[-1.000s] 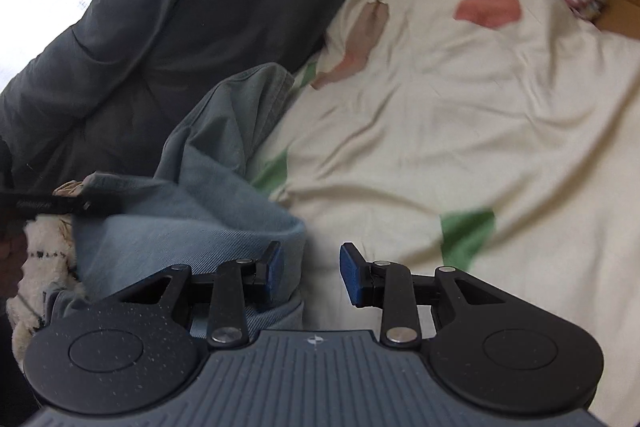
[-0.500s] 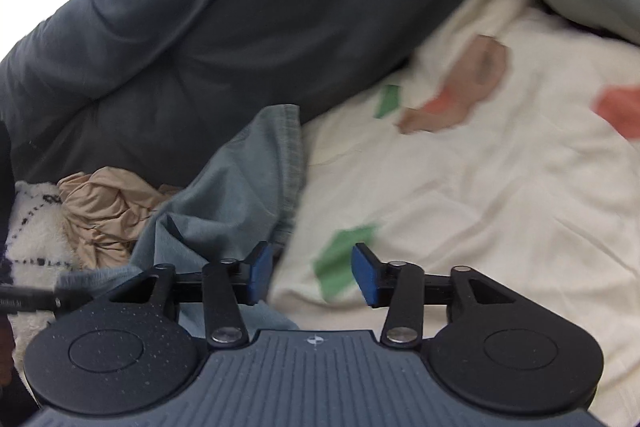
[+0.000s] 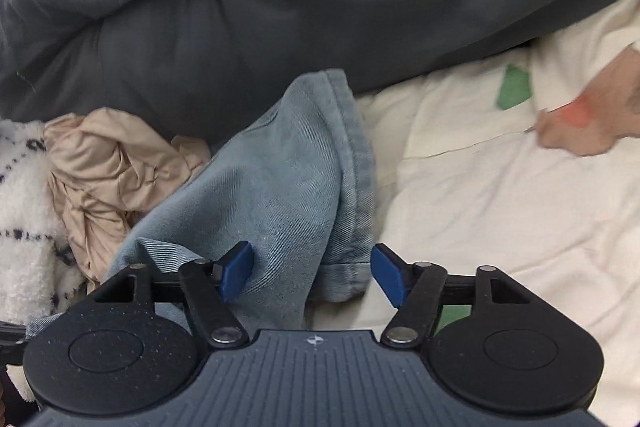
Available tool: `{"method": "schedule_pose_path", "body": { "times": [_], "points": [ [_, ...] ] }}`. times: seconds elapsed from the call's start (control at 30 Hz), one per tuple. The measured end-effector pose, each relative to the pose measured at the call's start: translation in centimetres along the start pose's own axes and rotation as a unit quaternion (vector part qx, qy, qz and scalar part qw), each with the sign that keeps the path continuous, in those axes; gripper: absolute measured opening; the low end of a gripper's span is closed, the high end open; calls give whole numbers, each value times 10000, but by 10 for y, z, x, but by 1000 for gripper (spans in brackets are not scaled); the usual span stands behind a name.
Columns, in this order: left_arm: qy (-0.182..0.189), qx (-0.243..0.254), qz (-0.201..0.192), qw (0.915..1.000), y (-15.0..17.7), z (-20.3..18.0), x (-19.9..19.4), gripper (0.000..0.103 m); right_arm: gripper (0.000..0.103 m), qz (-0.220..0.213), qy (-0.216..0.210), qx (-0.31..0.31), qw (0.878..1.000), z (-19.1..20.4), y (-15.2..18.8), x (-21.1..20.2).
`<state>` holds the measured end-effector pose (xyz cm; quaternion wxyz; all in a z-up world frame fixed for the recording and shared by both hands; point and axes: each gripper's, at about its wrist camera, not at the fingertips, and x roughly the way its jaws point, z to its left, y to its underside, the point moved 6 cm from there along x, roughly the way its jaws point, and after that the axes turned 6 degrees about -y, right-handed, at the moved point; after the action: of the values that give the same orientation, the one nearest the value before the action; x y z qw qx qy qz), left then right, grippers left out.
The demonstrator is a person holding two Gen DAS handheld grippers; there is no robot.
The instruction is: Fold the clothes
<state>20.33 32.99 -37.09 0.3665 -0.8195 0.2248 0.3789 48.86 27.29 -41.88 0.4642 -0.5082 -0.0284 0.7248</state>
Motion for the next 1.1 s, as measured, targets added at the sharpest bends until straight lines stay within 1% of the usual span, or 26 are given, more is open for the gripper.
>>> {"method": "schedule_pose_path", "body": {
  "times": [0.17,0.27,0.37,0.43,0.47,0.5,0.53,0.6,0.7,0.77,0.9,1.03,1.1],
  "points": [
    [35,-25,11,10000,3,3,-1,8,78,284,46,-191,9994,2,0,24],
    [31,-11,9,10000,4,3,0,8,81,426,98,-322,9985,-1,-1,35],
    [42,-86,37,9999,4,7,3,8,83,497,101,-522,9974,0,0,42],
    [47,-115,51,9999,3,6,5,8,75,546,104,-650,9963,0,1,45],
    [50,-127,45,9999,2,5,6,8,59,582,108,-688,9959,1,1,45],
    [53,-138,40,9999,1,4,7,8,32,617,113,-726,9954,2,0,44],
    [56,-150,35,9999,0,3,7,8,25,651,112,-756,9950,3,0,43],
    [16,-48,30,10000,-3,-2,8,8,20,661,159,-885,9938,7,-1,39],
    [95,97,-21,9999,-10,-12,9,8,19,596,318,-1091,9917,10,-2,19],
    [187,121,-37,9997,-15,-19,11,7,19,462,466,-1020,9926,5,-4,-2],
    [352,323,-116,9988,-25,-39,17,7,19,204,749,-843,9934,-11,-5,-49],
    [525,844,-219,9948,-38,-66,22,7,18,34,1051,-666,9922,-31,5,-100],
    [623,1022,-231,9925,-43,-79,26,7,18,-51,1213,-521,9912,-45,12,-124]
  ]
}}
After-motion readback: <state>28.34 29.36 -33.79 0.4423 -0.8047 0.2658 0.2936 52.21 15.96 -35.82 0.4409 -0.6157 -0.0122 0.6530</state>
